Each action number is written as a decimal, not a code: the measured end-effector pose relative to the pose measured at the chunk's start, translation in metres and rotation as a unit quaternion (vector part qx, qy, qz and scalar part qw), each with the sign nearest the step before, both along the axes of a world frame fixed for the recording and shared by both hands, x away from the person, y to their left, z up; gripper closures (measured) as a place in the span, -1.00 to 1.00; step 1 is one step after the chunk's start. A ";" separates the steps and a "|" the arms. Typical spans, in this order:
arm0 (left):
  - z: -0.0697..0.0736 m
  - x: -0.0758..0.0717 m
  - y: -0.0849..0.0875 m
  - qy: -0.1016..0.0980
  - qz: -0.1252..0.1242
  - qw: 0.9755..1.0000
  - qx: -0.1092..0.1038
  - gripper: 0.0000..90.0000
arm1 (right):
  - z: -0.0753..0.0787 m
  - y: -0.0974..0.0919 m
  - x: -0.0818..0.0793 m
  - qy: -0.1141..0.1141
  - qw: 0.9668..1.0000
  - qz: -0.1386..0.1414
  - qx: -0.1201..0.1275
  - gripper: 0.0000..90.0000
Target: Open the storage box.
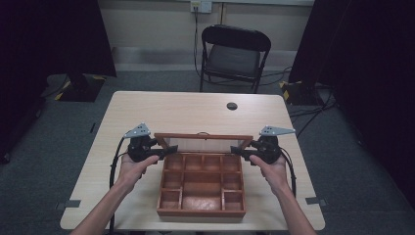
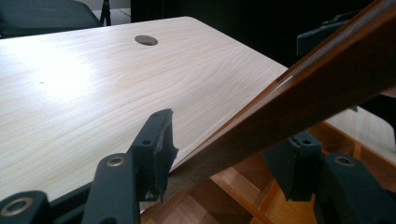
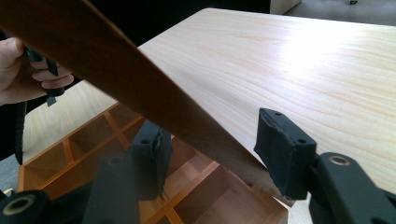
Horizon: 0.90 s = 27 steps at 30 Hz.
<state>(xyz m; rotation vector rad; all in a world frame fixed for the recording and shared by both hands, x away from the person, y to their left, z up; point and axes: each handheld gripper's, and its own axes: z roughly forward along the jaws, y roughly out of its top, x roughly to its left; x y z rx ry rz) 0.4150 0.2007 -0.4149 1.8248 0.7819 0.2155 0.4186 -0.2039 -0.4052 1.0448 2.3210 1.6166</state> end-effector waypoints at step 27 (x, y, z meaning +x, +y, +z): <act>-0.013 0.022 0.001 0.023 0.004 1.000 0.006 0.07 | -0.011 0.001 0.017 0.007 1.000 -0.016 0.000 0.11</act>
